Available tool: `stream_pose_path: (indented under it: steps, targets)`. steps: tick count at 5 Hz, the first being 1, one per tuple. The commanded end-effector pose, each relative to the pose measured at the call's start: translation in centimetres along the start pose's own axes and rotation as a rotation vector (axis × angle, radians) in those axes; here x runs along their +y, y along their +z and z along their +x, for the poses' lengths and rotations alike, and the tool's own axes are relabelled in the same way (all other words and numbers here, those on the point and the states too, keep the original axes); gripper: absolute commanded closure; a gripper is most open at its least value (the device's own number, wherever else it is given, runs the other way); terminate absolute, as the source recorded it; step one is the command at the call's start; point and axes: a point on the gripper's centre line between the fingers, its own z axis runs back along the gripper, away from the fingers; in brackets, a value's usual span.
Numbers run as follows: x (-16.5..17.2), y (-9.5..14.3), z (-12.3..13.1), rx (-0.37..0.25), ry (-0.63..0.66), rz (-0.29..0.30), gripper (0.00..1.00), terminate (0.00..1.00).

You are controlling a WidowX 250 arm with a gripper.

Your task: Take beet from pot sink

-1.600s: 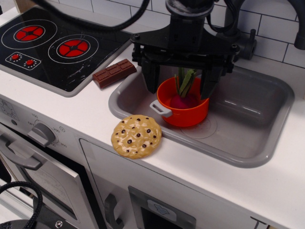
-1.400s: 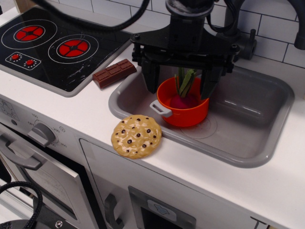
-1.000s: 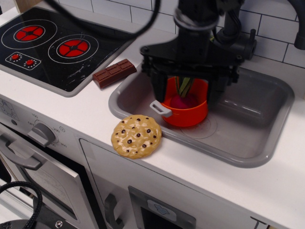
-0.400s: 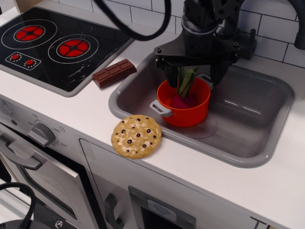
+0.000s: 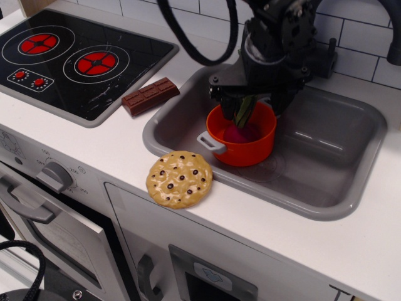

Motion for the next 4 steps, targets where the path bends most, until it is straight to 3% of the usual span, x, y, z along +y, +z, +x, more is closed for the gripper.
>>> stream_pose_path:
  steps: [1,2,4]
  targets:
    - [-0.6,0.3,1.5,-0.051,0.018,-0.003,0.0,0.0]
    - [-0.9,0.2,2.0,-0.05,0.038,-0.001,1.0,0.0]
    - [-0.9,1.3,3.0,-0.05,0.09,-0.008,1.0,0.0]
